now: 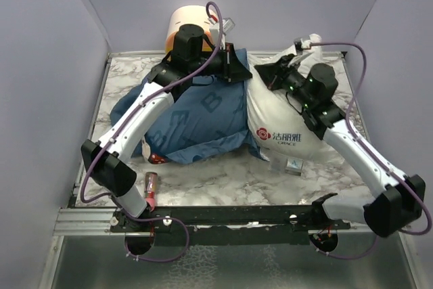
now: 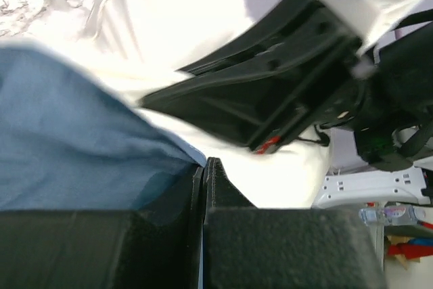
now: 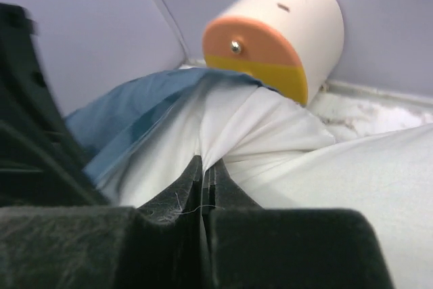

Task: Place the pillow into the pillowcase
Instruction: Stuff the pillow into the pillowcase.

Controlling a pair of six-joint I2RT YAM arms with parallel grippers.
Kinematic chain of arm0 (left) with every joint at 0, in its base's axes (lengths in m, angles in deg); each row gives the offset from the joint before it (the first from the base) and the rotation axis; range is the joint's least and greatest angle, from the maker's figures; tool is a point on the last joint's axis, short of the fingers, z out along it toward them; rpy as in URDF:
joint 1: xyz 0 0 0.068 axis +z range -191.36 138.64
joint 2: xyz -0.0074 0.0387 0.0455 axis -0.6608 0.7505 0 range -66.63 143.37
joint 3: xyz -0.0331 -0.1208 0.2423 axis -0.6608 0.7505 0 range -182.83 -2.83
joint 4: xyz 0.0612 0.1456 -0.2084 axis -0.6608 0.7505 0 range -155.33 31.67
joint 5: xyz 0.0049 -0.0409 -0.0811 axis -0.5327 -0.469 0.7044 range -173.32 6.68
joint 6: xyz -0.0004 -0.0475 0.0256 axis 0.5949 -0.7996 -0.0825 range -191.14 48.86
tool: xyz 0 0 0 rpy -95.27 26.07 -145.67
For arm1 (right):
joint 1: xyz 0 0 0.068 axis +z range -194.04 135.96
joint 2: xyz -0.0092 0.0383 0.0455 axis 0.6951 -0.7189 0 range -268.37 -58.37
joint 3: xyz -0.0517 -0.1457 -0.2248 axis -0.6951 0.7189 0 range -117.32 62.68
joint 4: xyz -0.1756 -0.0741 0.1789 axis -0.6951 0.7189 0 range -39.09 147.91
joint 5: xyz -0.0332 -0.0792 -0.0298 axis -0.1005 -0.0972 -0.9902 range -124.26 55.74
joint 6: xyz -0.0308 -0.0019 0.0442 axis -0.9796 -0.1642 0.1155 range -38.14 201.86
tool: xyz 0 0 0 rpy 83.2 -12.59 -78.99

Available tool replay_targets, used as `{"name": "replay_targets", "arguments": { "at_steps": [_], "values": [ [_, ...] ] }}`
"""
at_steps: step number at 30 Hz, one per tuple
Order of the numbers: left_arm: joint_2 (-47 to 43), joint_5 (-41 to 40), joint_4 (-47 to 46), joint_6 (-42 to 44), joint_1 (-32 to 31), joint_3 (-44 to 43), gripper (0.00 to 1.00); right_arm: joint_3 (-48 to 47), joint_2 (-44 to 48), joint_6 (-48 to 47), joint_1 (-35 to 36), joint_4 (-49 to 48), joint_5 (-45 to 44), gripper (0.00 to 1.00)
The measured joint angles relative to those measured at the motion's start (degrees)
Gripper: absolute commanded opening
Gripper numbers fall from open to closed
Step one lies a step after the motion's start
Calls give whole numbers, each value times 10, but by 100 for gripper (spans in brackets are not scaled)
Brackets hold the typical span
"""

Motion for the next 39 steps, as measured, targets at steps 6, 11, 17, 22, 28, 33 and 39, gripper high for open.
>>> {"name": "replay_targets", "arguments": {
  "at_steps": [6, 11, 17, 22, 28, 33, 39],
  "values": [
    [-114, 12, -74, -2, -6, 210, 23, 122, 143, 3, 8, -52, 21, 1],
    [-224, -29, -113, -37, -2, 458, 63, 307, 194, 28, 25, -48, 76, 2],
    [-325, -106, -6, -21, -1, 437, 76, 323, 211, 25, 27, -40, 121, 2],
    [-332, -176, 36, -6, 4, 281, 75, 313, 212, 13, 27, -21, 134, 2],
    [-188, -313, 118, 37, -62, 53, 69, 310, 207, 14, 27, -21, 137, 2],
    [-29, -468, 232, 87, -162, -77, 69, 307, 207, 15, 27, -18, 137, 2],
    [48, -564, 318, 135, -181, -85, 70, 307, 210, 15, 27, -17, 137, 2]
  ]
}}
